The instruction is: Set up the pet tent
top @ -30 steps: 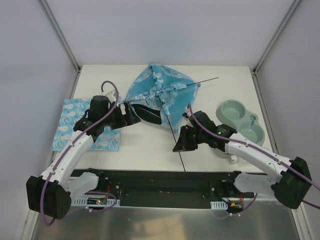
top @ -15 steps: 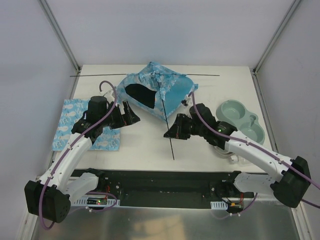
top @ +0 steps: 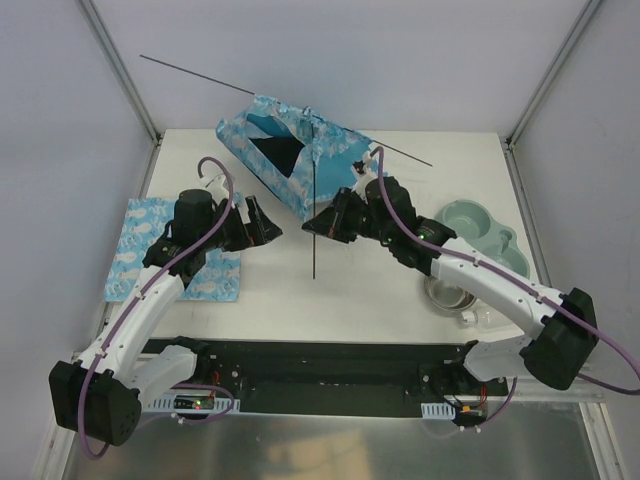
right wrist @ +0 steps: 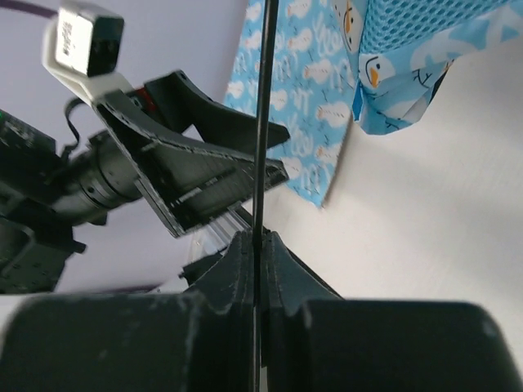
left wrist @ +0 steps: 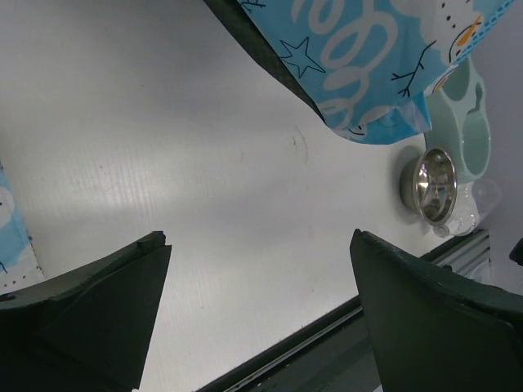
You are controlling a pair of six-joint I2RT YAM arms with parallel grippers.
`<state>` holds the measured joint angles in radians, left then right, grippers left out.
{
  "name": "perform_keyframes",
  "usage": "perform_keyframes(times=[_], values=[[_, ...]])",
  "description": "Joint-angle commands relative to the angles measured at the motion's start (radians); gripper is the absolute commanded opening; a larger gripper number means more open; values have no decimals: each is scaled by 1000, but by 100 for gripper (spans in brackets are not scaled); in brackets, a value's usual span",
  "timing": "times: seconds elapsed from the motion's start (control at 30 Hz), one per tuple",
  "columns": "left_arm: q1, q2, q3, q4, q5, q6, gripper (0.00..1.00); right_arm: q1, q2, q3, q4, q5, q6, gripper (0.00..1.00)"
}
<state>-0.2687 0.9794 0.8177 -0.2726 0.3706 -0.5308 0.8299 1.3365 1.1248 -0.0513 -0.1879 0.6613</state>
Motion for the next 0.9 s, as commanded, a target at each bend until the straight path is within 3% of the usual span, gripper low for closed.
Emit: perform_keyframes(times=[0.0,0.2,0.47,0.63,0.87], values=[[-6,1,-17,179,39,11,96,-17,47,96,84,145,72,0],[-18,45,-68,412,65,18,93,-17,96,156,70,151,136,0],[-73,149,-95,680,42,165,86,-17,121,211,54,165,202,0],[-122,183,-100,756,39,265,81,-17,127,231,30,162,215,0],[-162,226,-104,828,-88,293,74,-17,128,231,36,153,227,0]])
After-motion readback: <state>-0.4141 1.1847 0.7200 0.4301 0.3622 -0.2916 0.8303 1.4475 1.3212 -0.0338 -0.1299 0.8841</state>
